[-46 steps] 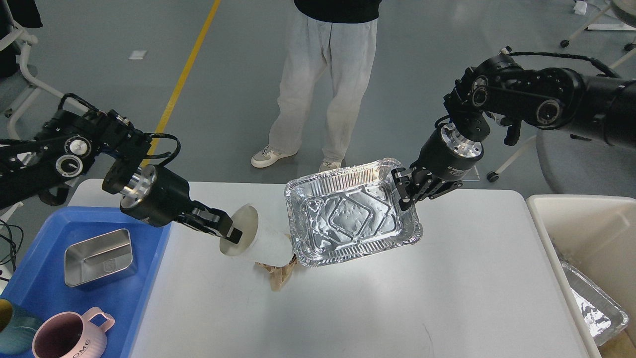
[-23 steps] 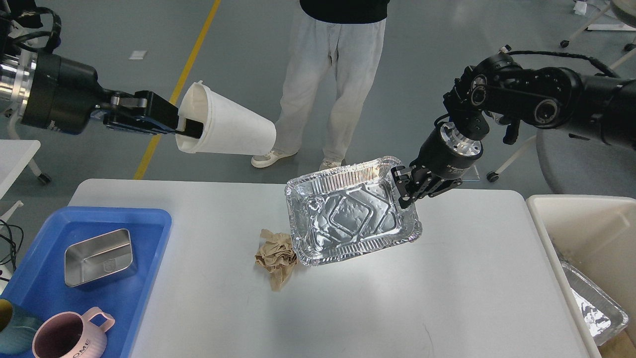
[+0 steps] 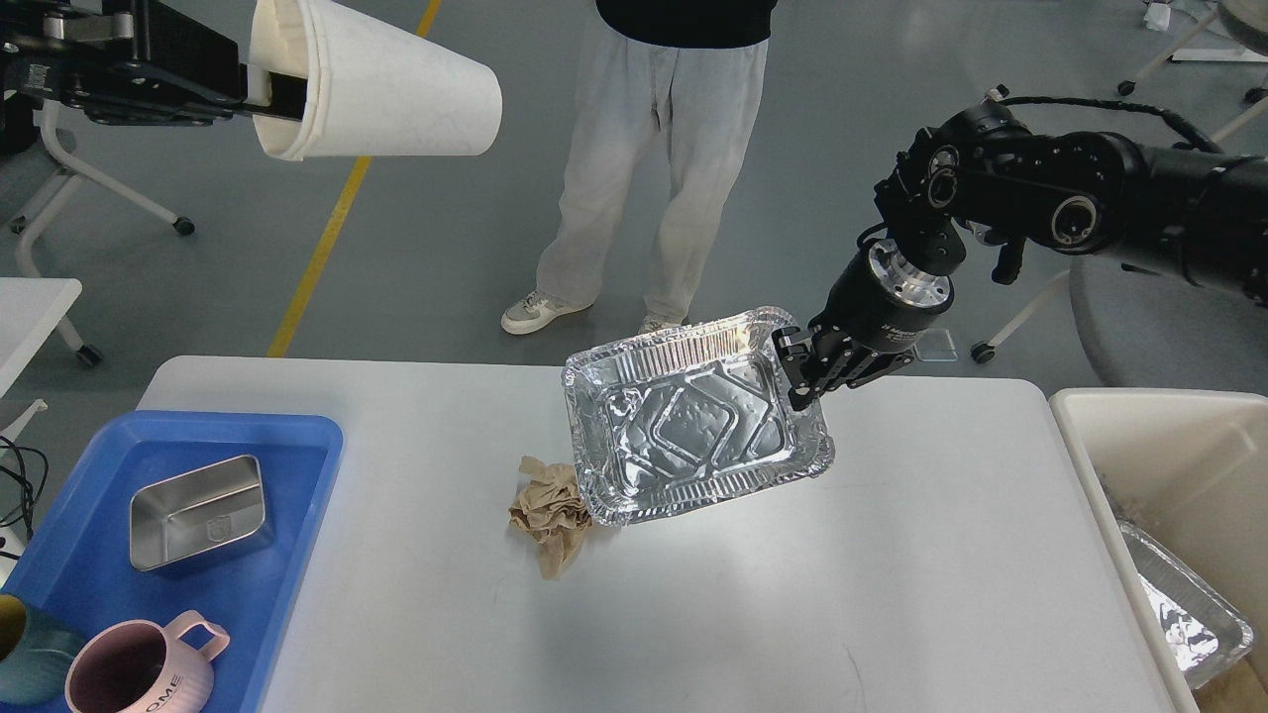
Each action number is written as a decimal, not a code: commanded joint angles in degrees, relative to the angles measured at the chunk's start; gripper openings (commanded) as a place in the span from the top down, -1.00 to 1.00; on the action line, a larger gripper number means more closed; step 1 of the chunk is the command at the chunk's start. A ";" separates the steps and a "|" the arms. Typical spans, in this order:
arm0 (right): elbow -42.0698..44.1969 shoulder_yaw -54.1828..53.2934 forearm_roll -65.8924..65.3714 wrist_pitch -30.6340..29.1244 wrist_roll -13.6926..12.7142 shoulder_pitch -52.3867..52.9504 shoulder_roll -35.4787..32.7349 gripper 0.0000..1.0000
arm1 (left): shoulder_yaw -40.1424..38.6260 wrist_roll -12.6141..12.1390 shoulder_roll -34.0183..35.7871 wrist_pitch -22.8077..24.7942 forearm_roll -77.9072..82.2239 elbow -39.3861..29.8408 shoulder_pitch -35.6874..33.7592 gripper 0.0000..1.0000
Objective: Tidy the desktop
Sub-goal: 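Lift the paper cup high with the left gripper, then lower the paper cup into the foil tray held by the right gripper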
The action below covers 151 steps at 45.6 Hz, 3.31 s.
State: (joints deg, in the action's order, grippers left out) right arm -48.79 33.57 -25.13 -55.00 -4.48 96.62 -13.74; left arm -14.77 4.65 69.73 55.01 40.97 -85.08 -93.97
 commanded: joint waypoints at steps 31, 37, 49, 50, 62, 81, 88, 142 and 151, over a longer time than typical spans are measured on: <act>1.25 0.27 0.79 0.00 -0.09 0.77 0.20 1.00 | 1.41 -1.22 -24.02 -0.01 4.21 2.28 18.64 1.00; 1.07 0.70 0.70 0.00 -0.09 0.77 0.20 1.00 | 0.45 -1.40 -26.66 -0.01 5.17 3.42 20.93 1.00; 0.28 2.99 0.70 0.00 -0.09 0.94 0.12 1.00 | -2.28 -1.75 -31.49 -0.01 6.58 6.94 23.74 1.00; 0.02 3.25 0.61 0.00 -0.09 0.94 0.11 1.00 | -2.45 -1.84 -31.84 -0.01 6.93 7.29 23.83 1.00; -2.53 5.62 0.61 0.00 -0.09 1.03 0.11 1.00 | -3.69 -2.01 -36.15 -0.01 9.21 10.10 25.77 1.00; -3.15 6.60 2.72 0.00 0.00 1.56 0.20 1.00 | -5.44 -3.24 -37.38 -0.16 10.01 10.54 28.05 0.98; -3.15 6.68 7.11 0.00 0.00 2.70 0.20 1.00 | -5.71 -4.65 -39.31 -2.27 10.01 12.39 28.49 0.95; -4.20 7.21 9.93 0.00 0.09 6.83 2.58 1.00 | -5.62 -7.81 -51.62 -5.00 9.92 21.97 29.37 0.24; -4.20 7.30 9.84 0.00 0.09 6.83 2.40 1.00 | -5.88 -7.73 -51.09 -4.91 9.57 21.97 28.67 -0.04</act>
State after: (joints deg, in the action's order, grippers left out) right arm -53.00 40.81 -15.20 -55.00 -4.39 103.45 -11.16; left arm -20.54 -3.16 18.43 50.05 50.77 -63.10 -64.64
